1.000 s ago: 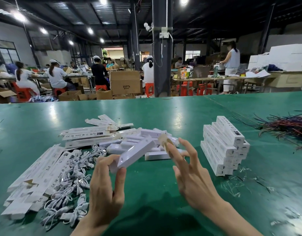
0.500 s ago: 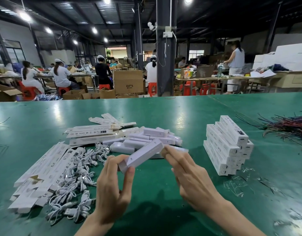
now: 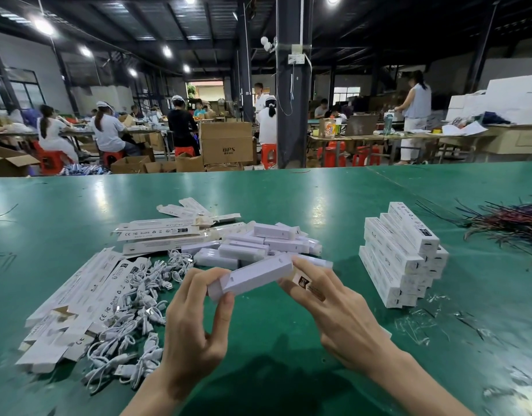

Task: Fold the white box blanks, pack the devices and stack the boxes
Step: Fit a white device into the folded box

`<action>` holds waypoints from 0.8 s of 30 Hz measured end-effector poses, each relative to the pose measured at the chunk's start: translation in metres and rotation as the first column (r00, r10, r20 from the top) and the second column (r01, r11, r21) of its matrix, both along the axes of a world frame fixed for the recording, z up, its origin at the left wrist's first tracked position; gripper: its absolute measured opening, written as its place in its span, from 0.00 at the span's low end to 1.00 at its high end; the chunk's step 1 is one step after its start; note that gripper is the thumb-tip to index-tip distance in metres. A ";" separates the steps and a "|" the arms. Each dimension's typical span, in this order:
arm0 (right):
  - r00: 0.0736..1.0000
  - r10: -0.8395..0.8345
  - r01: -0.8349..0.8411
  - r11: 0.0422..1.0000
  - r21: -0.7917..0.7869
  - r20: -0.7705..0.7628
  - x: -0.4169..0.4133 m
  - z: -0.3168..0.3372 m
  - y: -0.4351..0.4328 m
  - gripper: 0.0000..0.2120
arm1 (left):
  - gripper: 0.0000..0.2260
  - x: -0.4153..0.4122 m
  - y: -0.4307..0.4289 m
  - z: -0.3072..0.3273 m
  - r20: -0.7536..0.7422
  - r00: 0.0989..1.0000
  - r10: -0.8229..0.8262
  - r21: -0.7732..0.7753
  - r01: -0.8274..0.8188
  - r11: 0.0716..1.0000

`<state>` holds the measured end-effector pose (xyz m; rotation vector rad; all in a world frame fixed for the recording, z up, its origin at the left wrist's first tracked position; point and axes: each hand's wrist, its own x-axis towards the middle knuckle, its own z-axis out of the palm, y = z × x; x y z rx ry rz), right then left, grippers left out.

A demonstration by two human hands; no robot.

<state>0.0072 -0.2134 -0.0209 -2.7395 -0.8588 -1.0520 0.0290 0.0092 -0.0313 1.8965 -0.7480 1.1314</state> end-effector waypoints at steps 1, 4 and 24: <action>1.000 0.005 -0.004 1.000 -0.009 0.001 0.000 -0.001 0.000 0.45 | 0.08 0.000 0.001 0.001 -0.004 1.000 0.002 0.014 -0.002 1.000; 1.000 0.030 -0.030 0.999 -0.016 -0.011 0.000 -0.004 0.000 0.42 | 0.10 0.002 0.004 0.004 -0.045 0.999 0.009 0.038 -0.007 0.999; 0.985 0.166 -0.161 0.980 -0.115 0.035 -0.002 -0.015 0.011 0.33 | 0.06 0.004 0.013 0.007 -0.293 0.946 -0.142 0.088 0.174 0.981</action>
